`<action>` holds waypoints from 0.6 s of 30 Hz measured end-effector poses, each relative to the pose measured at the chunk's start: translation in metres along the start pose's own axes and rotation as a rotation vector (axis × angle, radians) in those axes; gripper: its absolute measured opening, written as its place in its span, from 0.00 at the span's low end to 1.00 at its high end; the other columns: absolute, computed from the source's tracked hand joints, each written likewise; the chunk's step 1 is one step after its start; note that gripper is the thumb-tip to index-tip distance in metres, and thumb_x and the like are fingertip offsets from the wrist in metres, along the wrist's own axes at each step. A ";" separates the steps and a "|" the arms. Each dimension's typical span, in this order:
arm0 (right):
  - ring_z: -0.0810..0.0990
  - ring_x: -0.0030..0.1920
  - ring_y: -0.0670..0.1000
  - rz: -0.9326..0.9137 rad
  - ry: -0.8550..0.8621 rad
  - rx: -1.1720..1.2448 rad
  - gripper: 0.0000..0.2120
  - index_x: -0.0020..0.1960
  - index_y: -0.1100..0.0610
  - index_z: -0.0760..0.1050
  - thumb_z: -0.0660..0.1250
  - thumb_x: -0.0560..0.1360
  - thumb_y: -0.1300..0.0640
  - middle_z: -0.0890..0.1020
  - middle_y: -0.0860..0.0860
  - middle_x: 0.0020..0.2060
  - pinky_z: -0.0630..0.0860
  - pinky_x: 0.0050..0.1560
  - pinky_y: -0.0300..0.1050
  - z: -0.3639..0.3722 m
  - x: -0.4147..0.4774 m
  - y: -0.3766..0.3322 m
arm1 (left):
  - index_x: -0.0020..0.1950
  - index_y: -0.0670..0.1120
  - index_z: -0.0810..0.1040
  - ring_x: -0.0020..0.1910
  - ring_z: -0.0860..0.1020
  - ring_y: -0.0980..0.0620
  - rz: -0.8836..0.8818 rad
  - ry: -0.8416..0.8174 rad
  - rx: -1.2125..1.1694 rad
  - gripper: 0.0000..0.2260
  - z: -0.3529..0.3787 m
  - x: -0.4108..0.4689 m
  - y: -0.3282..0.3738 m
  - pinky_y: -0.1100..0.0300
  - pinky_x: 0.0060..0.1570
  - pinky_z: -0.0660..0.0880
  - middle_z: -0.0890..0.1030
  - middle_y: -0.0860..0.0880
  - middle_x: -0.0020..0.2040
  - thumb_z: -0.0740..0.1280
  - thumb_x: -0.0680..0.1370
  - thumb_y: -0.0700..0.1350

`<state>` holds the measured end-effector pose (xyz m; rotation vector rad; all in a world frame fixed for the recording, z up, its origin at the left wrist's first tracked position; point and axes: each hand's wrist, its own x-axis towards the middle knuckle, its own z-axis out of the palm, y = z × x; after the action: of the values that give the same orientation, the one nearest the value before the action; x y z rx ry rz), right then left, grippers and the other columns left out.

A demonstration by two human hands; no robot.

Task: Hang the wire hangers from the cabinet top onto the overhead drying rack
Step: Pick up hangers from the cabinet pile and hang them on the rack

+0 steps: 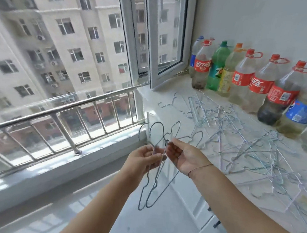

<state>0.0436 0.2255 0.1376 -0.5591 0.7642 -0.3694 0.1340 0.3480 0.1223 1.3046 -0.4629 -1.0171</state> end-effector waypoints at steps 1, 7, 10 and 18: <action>0.78 0.22 0.47 0.029 -0.026 -0.014 0.08 0.38 0.63 0.73 0.66 0.75 0.63 0.78 0.53 0.22 0.78 0.27 0.38 0.012 -0.004 0.013 | 0.53 0.36 0.76 0.46 0.83 0.50 0.012 0.047 -0.014 0.09 -0.013 -0.015 0.002 0.63 0.42 0.77 0.83 0.42 0.48 0.66 0.74 0.31; 0.77 0.22 0.47 0.190 -0.237 -0.242 0.09 0.37 0.63 0.75 0.66 0.75 0.62 0.78 0.52 0.23 0.78 0.25 0.37 0.094 -0.036 0.095 | 0.49 0.37 0.77 0.43 0.83 0.49 0.104 0.298 -0.076 0.09 -0.097 -0.116 0.015 0.63 0.39 0.77 0.85 0.43 0.44 0.67 0.71 0.28; 0.71 0.21 0.44 0.143 -0.351 -0.625 0.11 0.37 0.59 0.74 0.65 0.76 0.55 0.75 0.50 0.25 0.69 0.20 0.33 0.138 -0.059 0.136 | 0.47 0.39 0.78 0.38 0.82 0.53 0.157 0.424 -0.091 0.09 -0.141 -0.176 0.024 0.66 0.35 0.75 0.85 0.46 0.41 0.67 0.71 0.28; 0.78 0.47 0.47 -0.950 -1.039 -1.447 0.10 0.51 0.55 0.79 0.72 0.70 0.58 0.81 0.50 0.45 0.71 0.49 0.30 0.269 -0.135 0.253 | 0.53 0.37 0.77 0.39 0.83 0.54 0.273 0.676 -0.183 0.12 -0.268 -0.366 0.048 0.64 0.44 0.75 0.85 0.48 0.41 0.67 0.71 0.28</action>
<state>0.1790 0.5853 0.2190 -2.2743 -0.4701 -0.2631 0.1721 0.7972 0.1894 1.2871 -0.0231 -0.3412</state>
